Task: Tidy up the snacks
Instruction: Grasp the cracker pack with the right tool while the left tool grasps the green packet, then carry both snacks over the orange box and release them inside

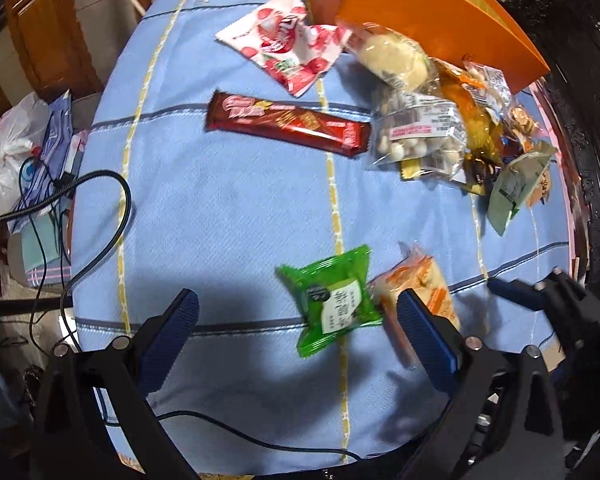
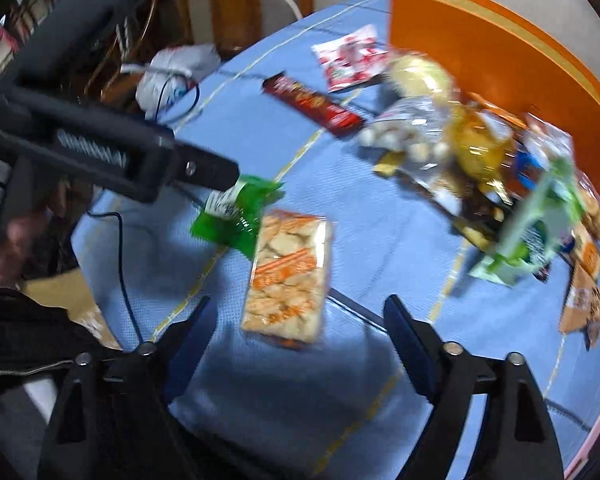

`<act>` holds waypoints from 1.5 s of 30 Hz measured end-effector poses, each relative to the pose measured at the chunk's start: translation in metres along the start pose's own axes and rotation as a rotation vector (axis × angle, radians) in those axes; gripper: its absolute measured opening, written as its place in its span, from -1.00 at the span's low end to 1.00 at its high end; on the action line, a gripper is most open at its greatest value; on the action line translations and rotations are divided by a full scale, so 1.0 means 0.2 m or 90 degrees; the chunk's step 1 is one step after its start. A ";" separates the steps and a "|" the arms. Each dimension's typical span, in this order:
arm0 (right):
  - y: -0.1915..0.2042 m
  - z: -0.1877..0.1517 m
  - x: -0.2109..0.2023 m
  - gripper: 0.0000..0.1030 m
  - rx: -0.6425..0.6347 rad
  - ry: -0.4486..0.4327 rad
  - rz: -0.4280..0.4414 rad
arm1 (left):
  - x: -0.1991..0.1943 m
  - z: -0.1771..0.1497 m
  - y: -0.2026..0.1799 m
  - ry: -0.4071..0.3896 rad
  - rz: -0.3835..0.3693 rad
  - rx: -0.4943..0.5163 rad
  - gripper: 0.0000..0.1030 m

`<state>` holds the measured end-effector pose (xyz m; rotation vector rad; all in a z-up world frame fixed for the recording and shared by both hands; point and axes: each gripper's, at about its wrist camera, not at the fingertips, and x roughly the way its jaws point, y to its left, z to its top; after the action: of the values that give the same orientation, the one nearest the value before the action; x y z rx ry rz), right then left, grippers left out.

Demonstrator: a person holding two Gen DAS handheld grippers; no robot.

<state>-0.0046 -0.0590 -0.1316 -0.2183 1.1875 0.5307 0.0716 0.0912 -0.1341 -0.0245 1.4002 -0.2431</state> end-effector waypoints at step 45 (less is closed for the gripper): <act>-0.85 0.29 -0.73 -0.07 0.228 -0.243 -0.055 | -0.53 0.68 -0.45 -0.179 -0.063 0.087 -0.37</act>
<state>0.0898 -0.2209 0.0060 0.1352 0.8766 0.2607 0.1754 0.0066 0.0075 -0.0138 1.1021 -0.4023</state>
